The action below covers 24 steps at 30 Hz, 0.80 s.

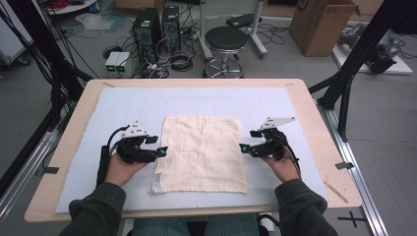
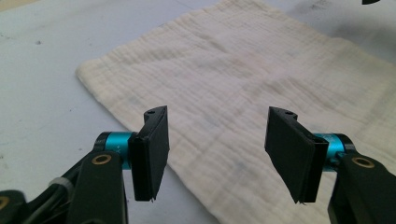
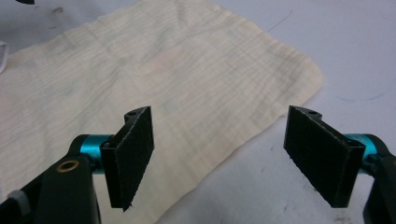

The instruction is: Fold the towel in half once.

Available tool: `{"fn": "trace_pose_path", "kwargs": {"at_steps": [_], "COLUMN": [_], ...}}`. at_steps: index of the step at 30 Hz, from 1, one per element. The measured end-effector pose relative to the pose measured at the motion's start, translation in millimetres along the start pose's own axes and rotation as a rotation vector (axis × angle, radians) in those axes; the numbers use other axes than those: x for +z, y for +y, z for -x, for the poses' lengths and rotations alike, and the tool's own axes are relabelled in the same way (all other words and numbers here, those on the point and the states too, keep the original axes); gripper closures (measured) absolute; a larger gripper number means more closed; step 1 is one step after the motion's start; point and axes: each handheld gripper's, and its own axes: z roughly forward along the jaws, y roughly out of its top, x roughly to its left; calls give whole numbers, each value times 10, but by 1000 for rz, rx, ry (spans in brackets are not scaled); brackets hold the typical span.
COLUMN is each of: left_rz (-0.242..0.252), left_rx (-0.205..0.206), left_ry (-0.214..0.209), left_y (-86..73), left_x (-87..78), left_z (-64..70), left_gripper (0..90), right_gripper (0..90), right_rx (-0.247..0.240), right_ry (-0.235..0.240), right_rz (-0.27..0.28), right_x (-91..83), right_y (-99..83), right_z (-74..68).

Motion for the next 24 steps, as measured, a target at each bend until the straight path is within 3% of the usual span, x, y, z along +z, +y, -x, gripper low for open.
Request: {"fn": "trace_pose_path", "kwargs": {"at_steps": [6, 11, 15, 17, 20, 24], "left_rz": [24, 23, 68, 63, 71, 89], "left_rx": [-62, -68, -72, -87, -109, -144], "left_ry": [14, 63, 95, 108, 170, 211], "left_y": [118, 254, 349, 368, 382, 387], "left_x": [102, 169, 203, 247, 322, 417], "left_z": [-182, -325, -394, -441, -513, -605], "left_gripper": [431, 434, 457, 464, 482, 508], "right_gripper": [268, 276, 277, 287, 292, 313], "right_rx": [-6, -4, -1, -8, 22, 51], "right_ry": [-14, -26, -40, -53, -67, -88], "right_rz": [3, 8, 18, 30, 42, 35], "right_x": [53, 116, 132, 144, 199, 315], "right_y": [212, 354, 451, 500, 509, 469], "right_z": [144, 253, 320, 360, 434, 511]}}
